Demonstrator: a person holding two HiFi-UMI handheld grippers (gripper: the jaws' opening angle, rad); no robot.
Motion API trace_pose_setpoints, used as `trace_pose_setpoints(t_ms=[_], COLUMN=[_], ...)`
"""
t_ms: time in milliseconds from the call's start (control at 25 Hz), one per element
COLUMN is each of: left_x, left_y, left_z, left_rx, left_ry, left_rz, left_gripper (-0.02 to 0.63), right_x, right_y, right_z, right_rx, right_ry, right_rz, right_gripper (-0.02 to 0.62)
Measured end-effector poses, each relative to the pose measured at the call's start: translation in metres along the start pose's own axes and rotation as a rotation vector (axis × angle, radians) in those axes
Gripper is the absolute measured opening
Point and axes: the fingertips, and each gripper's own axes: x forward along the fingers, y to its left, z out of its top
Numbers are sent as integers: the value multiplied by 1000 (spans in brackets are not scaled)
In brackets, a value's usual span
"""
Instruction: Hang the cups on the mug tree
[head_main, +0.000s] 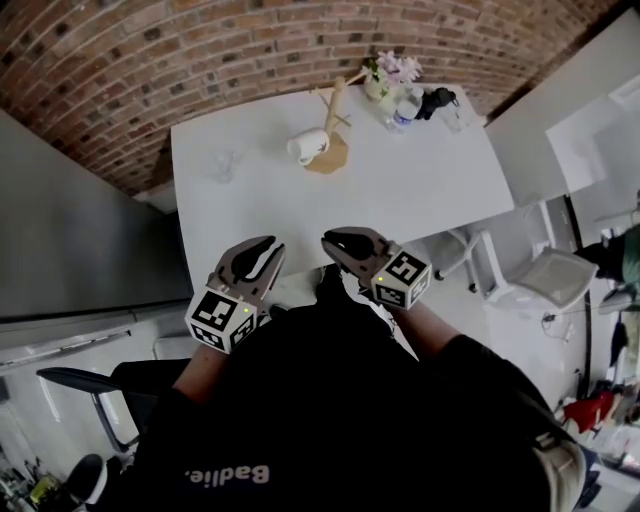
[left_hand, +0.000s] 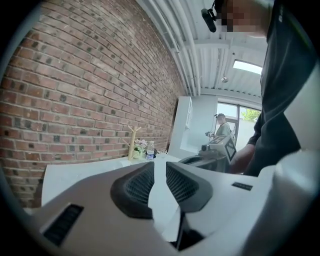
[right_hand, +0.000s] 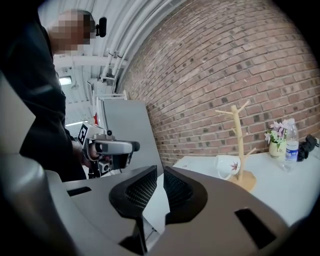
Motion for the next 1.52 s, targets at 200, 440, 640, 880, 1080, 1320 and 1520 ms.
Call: trace_pose_setpoints(t_ms=[200, 440, 640, 880, 1080, 1320, 1520], left_x=[-14, -22, -23, -24, -23, -23, -19], left_y=[-7, -13, -19, -23, -23, -23, -23], left_z=[0, 1, 1, 1, 4, 3, 2], left_rx=[6, 7, 22, 30, 33, 28, 28], left_ry=[-21, -33, -42, -35, -37, -42, -37], left_rz=[3, 7, -7, -25, -32, -25, -23], left_gripper=[35, 3, 3, 3, 2, 2, 3], right_x=[-2, 6, 7, 9, 10, 11, 9], right_y=[21, 35, 45, 48, 47, 45, 42], right_z=[9, 19, 22, 24, 28, 29, 28], right_rx=[-43, -59, -74, -77, -101, -89, -85], right_ry=[-27, -25, -17, 3, 10, -2, 9], right_rz=[26, 53, 72, 84, 96, 90, 88], right_gripper=[46, 35, 31, 29, 29, 29, 29])
